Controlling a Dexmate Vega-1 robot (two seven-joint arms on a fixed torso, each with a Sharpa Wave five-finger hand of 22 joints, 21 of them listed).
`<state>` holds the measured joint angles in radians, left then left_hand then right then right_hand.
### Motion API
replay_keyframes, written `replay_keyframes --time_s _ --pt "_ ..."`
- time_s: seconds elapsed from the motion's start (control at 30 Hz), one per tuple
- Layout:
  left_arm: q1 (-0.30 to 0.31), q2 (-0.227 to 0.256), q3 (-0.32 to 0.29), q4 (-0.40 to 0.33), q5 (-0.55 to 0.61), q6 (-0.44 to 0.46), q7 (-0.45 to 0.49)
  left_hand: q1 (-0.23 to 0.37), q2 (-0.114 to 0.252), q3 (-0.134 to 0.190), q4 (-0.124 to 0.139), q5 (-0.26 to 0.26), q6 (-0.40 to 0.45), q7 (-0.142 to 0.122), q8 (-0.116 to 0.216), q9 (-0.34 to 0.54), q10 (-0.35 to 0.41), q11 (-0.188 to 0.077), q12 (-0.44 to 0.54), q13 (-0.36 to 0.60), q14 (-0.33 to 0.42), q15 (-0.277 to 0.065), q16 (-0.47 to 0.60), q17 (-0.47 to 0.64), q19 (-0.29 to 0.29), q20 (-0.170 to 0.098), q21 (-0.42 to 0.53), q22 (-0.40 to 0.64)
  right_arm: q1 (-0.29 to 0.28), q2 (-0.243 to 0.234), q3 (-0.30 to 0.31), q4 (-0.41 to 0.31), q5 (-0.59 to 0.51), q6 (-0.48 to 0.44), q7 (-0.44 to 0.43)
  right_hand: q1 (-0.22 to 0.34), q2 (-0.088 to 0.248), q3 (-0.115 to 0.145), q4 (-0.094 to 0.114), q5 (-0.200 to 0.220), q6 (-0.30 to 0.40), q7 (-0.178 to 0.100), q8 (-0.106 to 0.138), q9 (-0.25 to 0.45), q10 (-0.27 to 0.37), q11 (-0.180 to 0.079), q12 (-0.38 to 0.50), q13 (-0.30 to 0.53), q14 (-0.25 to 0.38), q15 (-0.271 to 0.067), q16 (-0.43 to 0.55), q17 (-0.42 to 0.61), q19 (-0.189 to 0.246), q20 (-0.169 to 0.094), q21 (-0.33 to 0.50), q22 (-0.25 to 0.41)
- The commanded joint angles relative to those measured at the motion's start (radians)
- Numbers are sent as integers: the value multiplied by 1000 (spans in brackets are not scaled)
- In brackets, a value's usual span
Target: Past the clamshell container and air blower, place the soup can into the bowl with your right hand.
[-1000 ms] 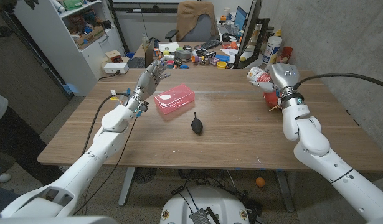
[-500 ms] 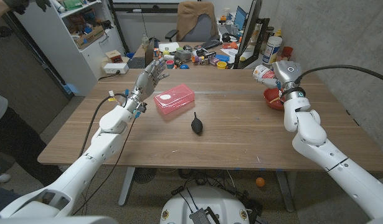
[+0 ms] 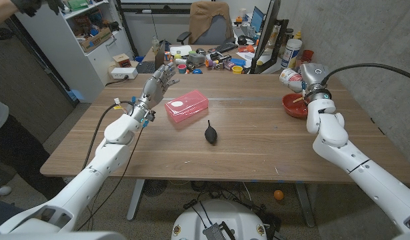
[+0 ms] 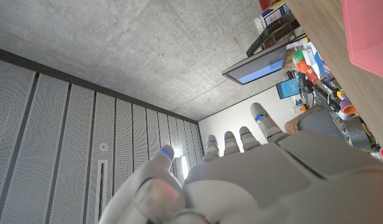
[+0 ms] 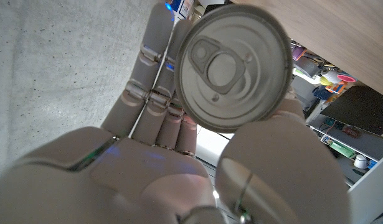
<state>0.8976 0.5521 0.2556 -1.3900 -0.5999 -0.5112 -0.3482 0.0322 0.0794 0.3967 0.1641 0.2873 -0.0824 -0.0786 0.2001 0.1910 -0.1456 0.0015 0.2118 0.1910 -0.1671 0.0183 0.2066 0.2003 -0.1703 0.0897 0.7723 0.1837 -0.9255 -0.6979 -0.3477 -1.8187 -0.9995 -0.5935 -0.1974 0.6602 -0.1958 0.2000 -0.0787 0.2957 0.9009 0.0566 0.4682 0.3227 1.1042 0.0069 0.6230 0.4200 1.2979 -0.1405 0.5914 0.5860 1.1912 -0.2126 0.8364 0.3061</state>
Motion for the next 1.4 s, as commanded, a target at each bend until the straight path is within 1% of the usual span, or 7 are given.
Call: replay_keyframes --time_s 0.03,0.2,0.43,0.7,0.9,1.07,1.4 --pt "5 4 -4 0 -4 -2 4 0 17 -4 2 3 -5 -3 -1 1 -8 5 -4 2 -11 1 -1 -1 -134 3 -6 3 69 -10 -32 70 36 -87 31 366 350 -1 3 -4 98 -92 -1 6 72 -58 -4 6 88 -81 8 3 4 -7 11 3" --pt "4 4 -5 4 -4 -4 4 0 17 -5 2 3 -5 -2 -1 1 -7 3 -4 2 -11 2 -1 -1 -134 4 -7 3 98 -14 -53 100 47 -122 49 367 350 -2 4 -6 99 -91 -1 7 74 -57 -7 5 88 -81 8 3 0 -7 12 0" --pt "3 5 -7 7 -3 -3 8 -1 18 -7 2 3 -5 -3 -2 1 -8 2 -4 2 -12 1 -1 -1 -133 3 -8 4 126 -14 -83 151 79 -147 53 368 351 -4 6 -8 101 -90 -3 5 75 -57 -9 7 88 -81 9 3 -1 -7 16 -2" --pt "-4 4 -5 12 1 1 9 -1 18 -8 2 4 -5 -2 -2 1 -9 2 -4 2 -12 1 -1 -2 -133 3 -10 4 146 -13 -114 202 126 -158 41 370 352 -4 8 -10 103 -91 -4 7 77 -57 -12 8 88 -81 8 1 -2 -7 21 -4" --pt "-12 1 -1 21 2 5 6 -1 18 -9 2 4 -5 -2 -2 1 -8 1 -4 2 -12 1 -1 -2 -133 4 -11 4 153 -16 -138 233 161 -149 27 373 351 -5 9 -13 104 -89 -5 8 79 -56 -15 7 88 -81 9 1 -3 -7 27 -5" --pt "-15 0 -1 26 3 6 4 -1 18 -10 2 4 -5 -2 -2 1 -8 3 -4 2 -12 1 -1 -2 -133 4 -12 4 161 -13 -157 261 188 -147 15 374 351 -6 9 -14 103 -90 -7 8 79 -53 -17 8 88 -81 9 0 -2 -7 32 -4" --pt "-22 -1 -1 35 5 9 3 -1 18 -11 2 5 -5 -2 -2 1 -8 2 -4 2 -12 1 -1 -2 -132 4 -13 4 177 -4 -189 309 237 -146 -8 376 351 -8 12 -17 105 -92 -8 8 81 -54 -21 11 88 -81 10 -1 -7 -7 39 -6"
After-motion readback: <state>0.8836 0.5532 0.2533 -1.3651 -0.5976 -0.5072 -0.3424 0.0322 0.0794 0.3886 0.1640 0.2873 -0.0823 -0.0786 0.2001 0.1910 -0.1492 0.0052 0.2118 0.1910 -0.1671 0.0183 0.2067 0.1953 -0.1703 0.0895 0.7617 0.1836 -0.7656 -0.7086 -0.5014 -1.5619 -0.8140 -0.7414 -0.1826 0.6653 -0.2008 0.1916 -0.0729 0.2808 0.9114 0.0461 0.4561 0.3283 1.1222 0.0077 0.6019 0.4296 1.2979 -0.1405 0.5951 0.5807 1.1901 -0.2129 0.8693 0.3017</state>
